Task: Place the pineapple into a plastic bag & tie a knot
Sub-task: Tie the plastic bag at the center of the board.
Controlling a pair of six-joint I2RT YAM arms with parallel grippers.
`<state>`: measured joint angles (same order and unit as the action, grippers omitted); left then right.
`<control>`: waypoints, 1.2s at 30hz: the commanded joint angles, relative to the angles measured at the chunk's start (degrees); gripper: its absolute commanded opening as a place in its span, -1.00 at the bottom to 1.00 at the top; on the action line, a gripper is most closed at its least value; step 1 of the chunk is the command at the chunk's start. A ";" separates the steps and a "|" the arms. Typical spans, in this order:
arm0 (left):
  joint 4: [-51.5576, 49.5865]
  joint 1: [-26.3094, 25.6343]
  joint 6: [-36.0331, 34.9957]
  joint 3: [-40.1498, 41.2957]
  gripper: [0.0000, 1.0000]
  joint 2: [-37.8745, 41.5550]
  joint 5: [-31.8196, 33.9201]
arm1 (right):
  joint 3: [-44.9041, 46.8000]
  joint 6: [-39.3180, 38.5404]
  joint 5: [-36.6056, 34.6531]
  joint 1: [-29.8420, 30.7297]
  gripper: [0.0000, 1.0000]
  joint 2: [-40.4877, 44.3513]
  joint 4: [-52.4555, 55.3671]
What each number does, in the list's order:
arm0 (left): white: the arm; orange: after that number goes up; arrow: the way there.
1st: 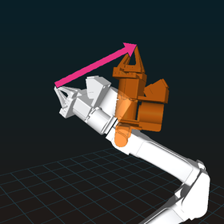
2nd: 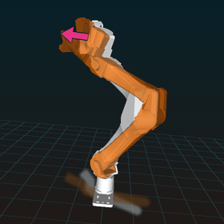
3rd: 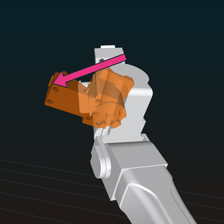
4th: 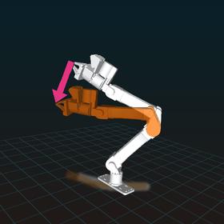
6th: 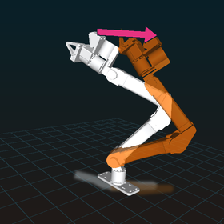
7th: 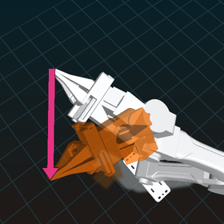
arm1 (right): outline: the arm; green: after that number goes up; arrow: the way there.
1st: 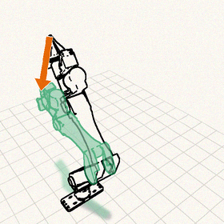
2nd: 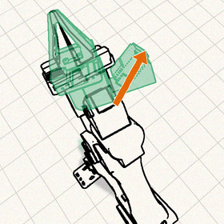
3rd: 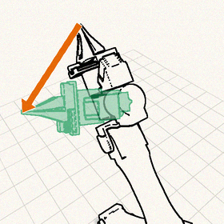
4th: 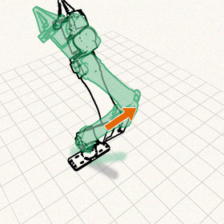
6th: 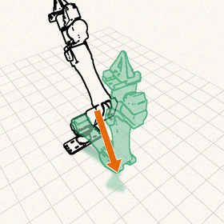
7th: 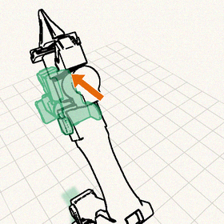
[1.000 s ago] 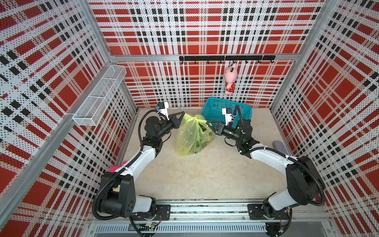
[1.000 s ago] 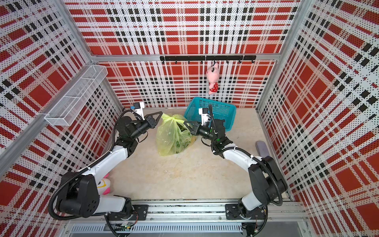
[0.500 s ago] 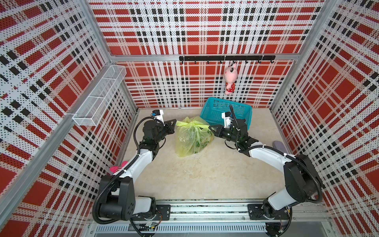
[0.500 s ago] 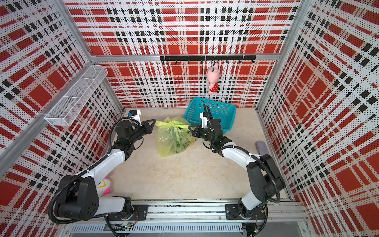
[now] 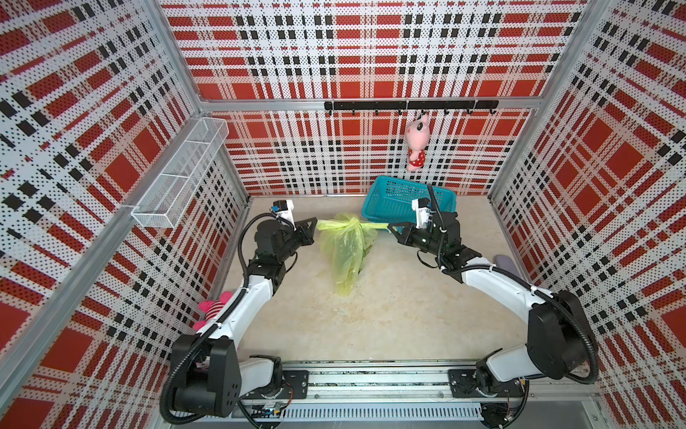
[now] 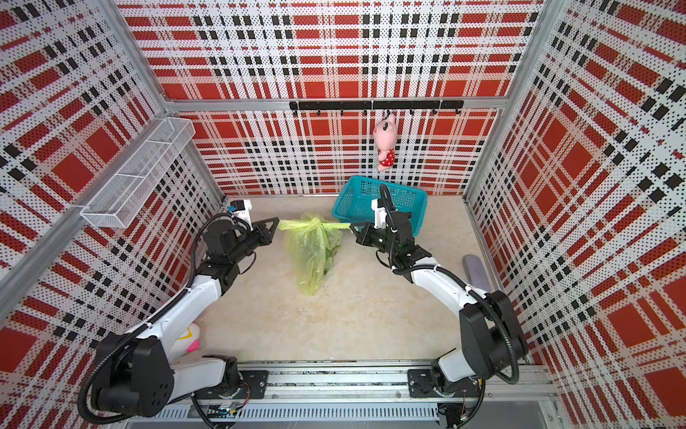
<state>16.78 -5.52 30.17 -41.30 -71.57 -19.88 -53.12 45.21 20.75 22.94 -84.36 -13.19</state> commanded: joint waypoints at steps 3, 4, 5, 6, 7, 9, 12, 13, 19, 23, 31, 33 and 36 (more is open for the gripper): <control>3.27 5.87 2.79 8.42 -1.00 2.21 13.41 | 5.08 2.41 -12.31 -6.63 -1.00 -1.38 3.74; 3.22 6.21 2.87 8.75 -1.00 2.67 13.56 | 4.64 2.03 -12.19 -6.62 -1.00 -1.75 3.93; 3.10 6.53 2.79 8.57 -1.00 3.25 13.61 | 4.00 1.74 -11.70 -6.63 -1.00 -1.86 3.89; 2.82 6.68 2.66 7.96 -1.00 3.58 13.47 | 3.28 1.42 -11.38 -6.64 -1.00 -1.79 3.80; 2.32 7.00 2.22 6.85 -1.00 4.16 13.18 | 2.31 0.89 -11.31 -6.59 -1.00 -1.25 3.93; -0.11 7.01 0.79 3.12 -1.00 4.96 13.06 | 0.10 -0.41 -12.45 -6.63 -1.00 0.27 4.99; -3.16 7.01 -1.47 -3.01 -1.00 6.12 12.59 | -3.74 -3.22 -16.34 -6.60 -1.00 3.75 8.86; -4.05 7.01 -2.18 -5.09 -1.00 6.31 12.16 | -4.93 -4.32 -17.80 -6.60 -1.00 4.99 10.34; -7.42 7.01 -5.01 -11.87 -1.00 4.95 10.43 | -6.89 -5.66 -18.82 -8.50 -1.00 8.93 13.32; -6.68 7.10 -4.63 -10.19 -1.00 3.81 10.85 | -4.78 -4.78 -18.09 -10.24 -1.00 8.64 14.17; 6.75 7.10 1.27 10.10 -1.00 4.46 8.17 | 8.50 -1.07 -19.35 -14.11 -1.00 7.83 13.56; 11.54 7.01 3.15 13.65 -1.00 4.48 5.45 | 9.11 -1.87 -18.66 -13.51 -1.00 7.09 14.02; 13.99 6.18 4.40 14.64 -1.00 5.16 3.42 | 8.36 -3.40 -16.81 -11.72 -1.00 6.57 13.40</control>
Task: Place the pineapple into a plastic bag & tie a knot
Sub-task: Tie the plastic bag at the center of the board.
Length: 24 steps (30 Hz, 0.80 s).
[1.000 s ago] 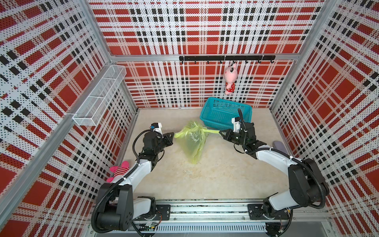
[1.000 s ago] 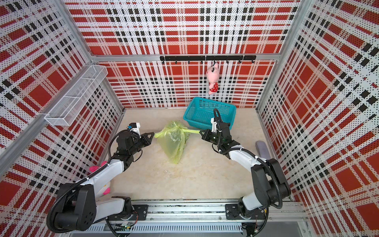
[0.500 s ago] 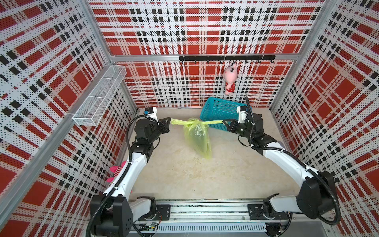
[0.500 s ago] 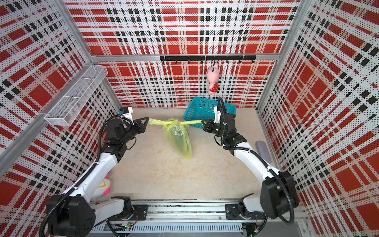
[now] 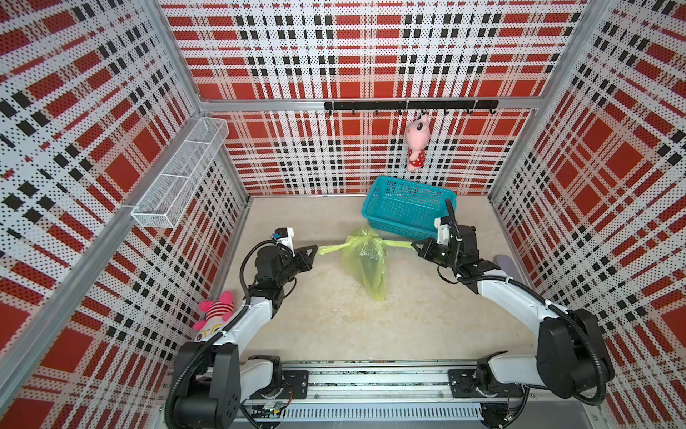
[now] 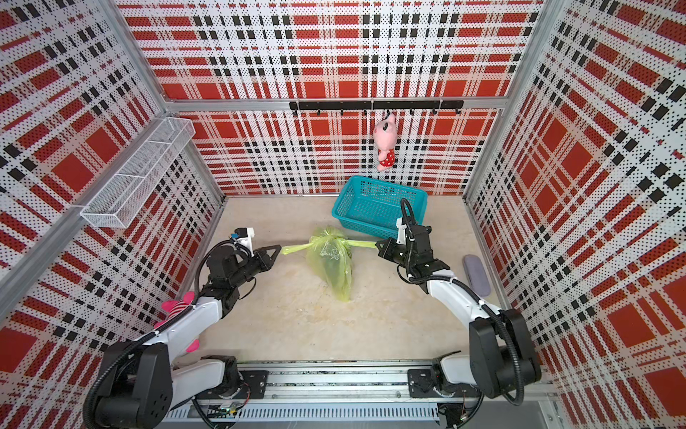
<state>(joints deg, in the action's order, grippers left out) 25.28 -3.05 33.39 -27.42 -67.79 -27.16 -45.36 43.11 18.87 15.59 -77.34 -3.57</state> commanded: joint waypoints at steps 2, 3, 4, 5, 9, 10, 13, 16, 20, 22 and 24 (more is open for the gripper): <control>5.48 2.77 0.66 -1.11 -1.00 1.94 9.78 | -0.70 -2.54 -13.18 -3.12 -1.00 -0.71 3.16; 5.48 2.08 0.47 -2.37 -1.00 2.12 9.04 | -1.32 -3.44 -11.07 -2.66 -1.00 -0.94 1.98; 5.44 1.29 0.16 -3.77 -1.00 2.14 8.22 | -1.94 -3.63 -9.32 -2.30 -1.00 -1.21 1.11; 5.48 0.66 -0.11 -5.00 -1.00 2.16 7.66 | -2.45 -3.91 -7.89 -1.96 -1.00 -1.46 0.49; 5.61 -2.39 0.06 -8.52 -0.93 0.91 6.29 | -5.07 -6.14 -4.04 0.21 -1.00 -2.61 -0.41; 5.87 -3.03 0.42 -9.36 -0.81 0.07 6.41 | -6.02 -7.00 -4.69 1.37 -1.00 -3.00 0.56; 6.19 -4.40 0.82 -12.08 -0.34 -3.10 6.33 | -8.51 -8.83 -5.77 3.87 -1.00 -4.57 2.54; 6.34 -4.98 2.12 -12.54 0.12 -4.78 9.28 | -8.60 -7.97 -5.67 4.03 -1.00 -5.51 2.10; 7.55 -4.87 5.80 -9.57 0.62 -3.64 13.82 | -8.56 -7.20 -5.87 4.18 -1.00 -5.98 1.89; 9.07 -5.44 6.96 -8.01 0.74 -2.31 11.82 | -8.69 -6.95 -5.65 4.21 -1.00 -6.15 1.71; 9.26 -6.65 7.76 -6.96 0.80 -0.71 10.39 | -9.06 -6.82 -5.52 4.25 -1.00 -6.54 1.68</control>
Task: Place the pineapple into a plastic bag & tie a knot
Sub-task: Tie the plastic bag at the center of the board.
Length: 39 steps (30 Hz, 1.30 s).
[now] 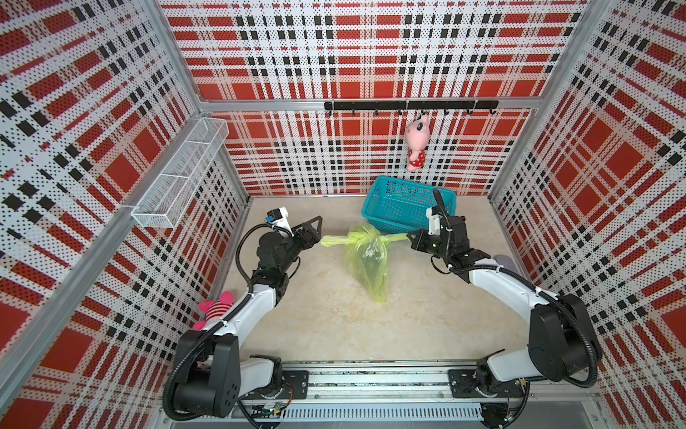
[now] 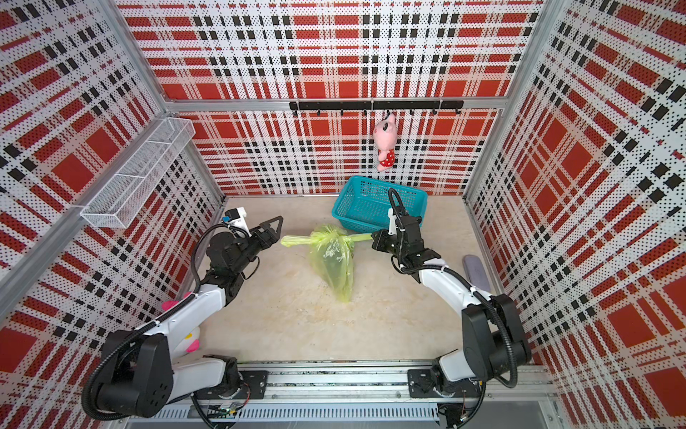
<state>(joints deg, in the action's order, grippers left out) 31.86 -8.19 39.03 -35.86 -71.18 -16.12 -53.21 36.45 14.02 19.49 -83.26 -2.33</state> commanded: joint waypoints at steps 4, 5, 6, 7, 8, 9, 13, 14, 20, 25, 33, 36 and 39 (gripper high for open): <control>2.68 -3.99 3.69 3.73 0.84 5.13 -2.61 | -2.06 -0.46 -0.31 0.37 -1.00 -1.37 0.83; 2.60 -4.91 4.09 4.51 0.84 5.79 -2.45 | -2.16 -0.37 -0.31 0.38 -1.00 -1.38 0.83; 2.47 -5.43 4.36 5.20 0.82 6.40 -2.26 | -2.09 -0.42 -0.30 0.44 -1.00 -1.37 0.81; 2.42 -5.48 4.63 5.78 0.80 6.83 -2.11 | -2.07 -0.31 -0.38 0.46 -1.00 -1.29 0.68; 2.42 -7.17 4.74 6.39 0.76 7.22 -2.06 | -1.95 -0.22 -0.27 0.47 -1.00 -1.20 0.61; 2.38 -7.82 4.82 6.75 0.71 7.32 -1.94 | -1.94 -0.16 -0.30 0.45 -1.00 -1.20 0.54; 2.33 -8.51 4.52 7.08 0.29 6.26 -2.62 | -1.59 0.17 0.00 0.40 -1.00 -1.03 0.17; 2.32 -8.51 4.44 6.84 0.11 5.94 -3.00 | -1.63 0.21 0.04 0.38 -1.00 -0.87 0.01; 2.60 -8.01 1.93 2.27 -1.00 5.61 -3.49 | -2.68 -0.49 -1.84 0.39 -1.00 1.43 -0.14; 1.94 -6.44 -0.79 -4.55 -1.00 4.48 -3.48 | -6.67 -1.90 -4.62 -1.29 -1.00 4.34 1.59; 1.10 -0.58 -2.36 -7.68 -1.00 2.01 -2.27 | -5.45 -0.58 -8.65 -5.85 -1.00 8.08 4.59; 1.10 -0.08 -2.53 -4.44 -1.00 1.94 -1.04 | -1.54 0.45 -8.70 -7.32 -1.00 8.12 5.44; 1.10 -0.04 -2.51 -0.58 -1.00 1.36 -0.29 | 2.41 1.45 -9.93 -8.03 -1.00 7.68 7.24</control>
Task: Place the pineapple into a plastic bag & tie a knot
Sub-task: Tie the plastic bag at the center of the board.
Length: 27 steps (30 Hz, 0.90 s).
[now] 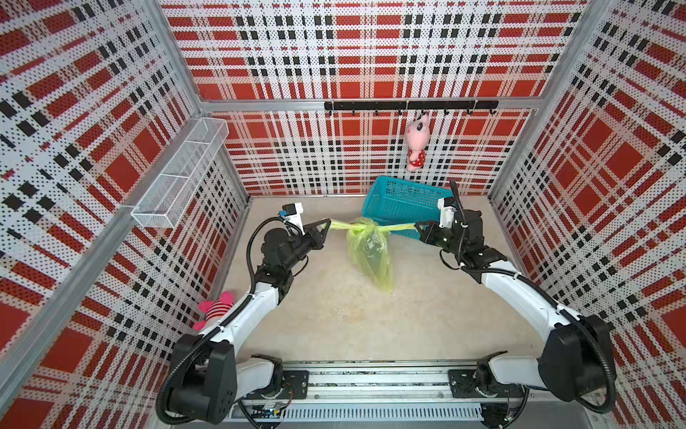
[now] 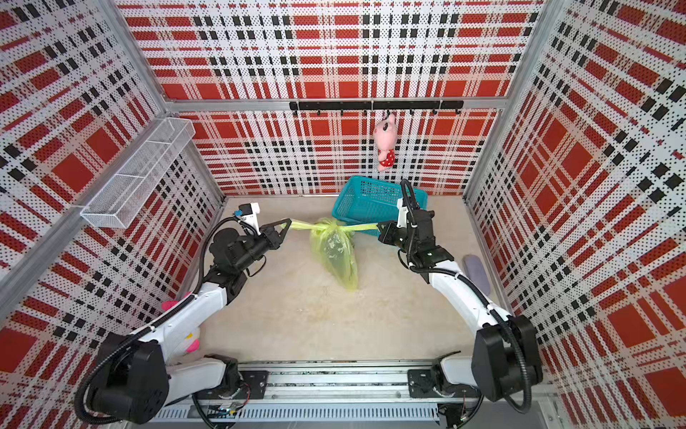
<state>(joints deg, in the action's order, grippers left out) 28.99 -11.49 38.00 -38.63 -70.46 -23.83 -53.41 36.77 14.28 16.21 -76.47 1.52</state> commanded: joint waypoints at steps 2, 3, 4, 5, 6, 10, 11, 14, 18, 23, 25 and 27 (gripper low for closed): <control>3.97 3.29 -1.57 4.73 -1.00 0.02 8.36 | 5.21 1.32 -11.36 -5.45 -1.00 0.71 4.35; 3.97 3.28 -1.66 6.05 -1.00 -0.44 9.33 | 6.56 1.49 -12.18 -5.92 -1.00 0.46 4.69; 3.97 3.18 -1.86 7.14 -1.00 -0.78 11.28 | 7.72 1.57 -13.15 -6.46 -1.00 0.29 4.72; 3.89 2.93 -2.03 7.92 -1.00 -1.31 12.99 | 8.54 1.71 -14.04 -6.83 -1.00 -0.03 4.70; 3.88 2.81 -2.28 8.33 -1.00 -2.11 14.15 | 9.29 1.91 -14.71 -7.17 -1.00 -0.53 4.59; 3.97 1.63 -3.56 6.92 -1.00 -5.57 14.90 | 9.27 2.38 -13.58 -7.40 -1.00 -2.44 3.41; 4.05 1.17 -3.99 6.16 -1.00 -6.33 14.46 | 9.29 2.42 -11.66 -7.42 -1.00 -2.38 2.27; 4.32 -0.65 -5.48 4.18 -1.00 -7.10 13.13 | 10.19 2.29 -4.23 -7.30 -1.00 -0.88 -3.51; 4.75 -2.14 -7.88 1.50 -1.00 -6.99 9.55 | 9.70 0.47 6.66 -7.33 -1.00 1.00 -10.19; 5.02 -5.13 -9.15 0.15 -0.95 -5.80 8.59 | 6.38 -3.90 14.91 -6.24 -0.89 2.67 -11.98; 5.02 -5.13 -9.24 -0.03 -0.76 -5.18 8.33 | 5.39 -4.47 16.58 -6.08 -0.74 3.11 -11.93; 5.02 -5.13 -9.35 -0.13 -0.55 -4.48 8.10 | 4.68 -4.45 17.05 -6.02 -0.57 3.58 -11.91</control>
<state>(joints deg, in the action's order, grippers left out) 33.36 -16.53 30.13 -37.19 -76.82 -16.47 -46.63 34.61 27.90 10.20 -75.07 -8.12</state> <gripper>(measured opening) 0.202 0.195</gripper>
